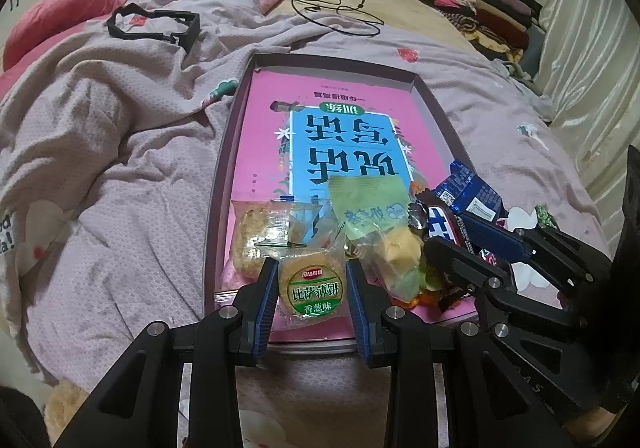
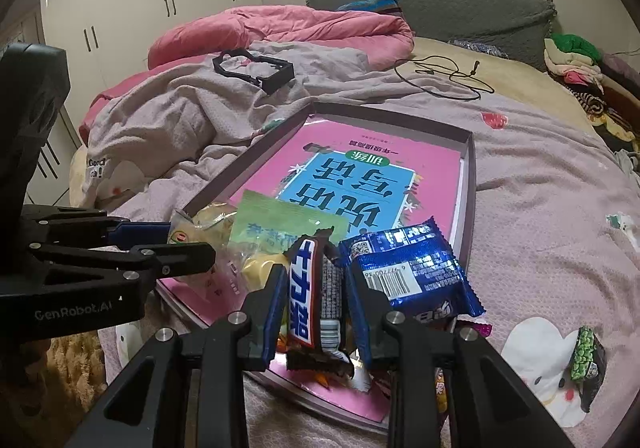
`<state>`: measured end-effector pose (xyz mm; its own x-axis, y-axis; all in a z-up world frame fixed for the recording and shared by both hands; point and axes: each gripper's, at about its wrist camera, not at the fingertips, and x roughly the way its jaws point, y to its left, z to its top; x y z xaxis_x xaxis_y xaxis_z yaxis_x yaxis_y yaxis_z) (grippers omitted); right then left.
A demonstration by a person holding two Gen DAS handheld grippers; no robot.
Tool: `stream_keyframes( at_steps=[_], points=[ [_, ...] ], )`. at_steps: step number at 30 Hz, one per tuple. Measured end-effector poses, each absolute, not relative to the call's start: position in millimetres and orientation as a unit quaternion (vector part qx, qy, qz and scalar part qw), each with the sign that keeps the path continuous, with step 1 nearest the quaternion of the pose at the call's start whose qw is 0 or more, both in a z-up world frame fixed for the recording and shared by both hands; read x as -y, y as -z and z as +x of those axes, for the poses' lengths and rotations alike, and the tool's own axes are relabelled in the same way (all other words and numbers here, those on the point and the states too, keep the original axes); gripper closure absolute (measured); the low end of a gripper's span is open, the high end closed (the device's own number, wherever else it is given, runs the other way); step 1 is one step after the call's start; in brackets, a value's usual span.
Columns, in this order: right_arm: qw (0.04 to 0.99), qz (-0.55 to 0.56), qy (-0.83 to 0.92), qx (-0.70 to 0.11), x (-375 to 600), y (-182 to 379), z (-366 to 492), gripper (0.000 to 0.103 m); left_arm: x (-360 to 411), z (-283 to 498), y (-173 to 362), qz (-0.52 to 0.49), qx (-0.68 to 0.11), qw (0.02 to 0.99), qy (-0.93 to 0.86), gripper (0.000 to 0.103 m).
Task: Organize snacks
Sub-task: 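Lower both snacks onto the tray and open both tools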
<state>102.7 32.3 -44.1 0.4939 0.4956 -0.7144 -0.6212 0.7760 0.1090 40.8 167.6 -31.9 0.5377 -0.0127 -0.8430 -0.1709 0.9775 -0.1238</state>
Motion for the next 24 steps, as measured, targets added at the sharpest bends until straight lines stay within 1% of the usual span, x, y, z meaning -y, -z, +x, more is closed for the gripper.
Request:
stream_keyframes(
  at_steps=[24],
  points=[
    [0.854,-0.08,-0.334,-0.391,-27,42,87,0.072,-163,40,30,-0.094,-0.475,0.874,-0.041,0.068]
  ],
)
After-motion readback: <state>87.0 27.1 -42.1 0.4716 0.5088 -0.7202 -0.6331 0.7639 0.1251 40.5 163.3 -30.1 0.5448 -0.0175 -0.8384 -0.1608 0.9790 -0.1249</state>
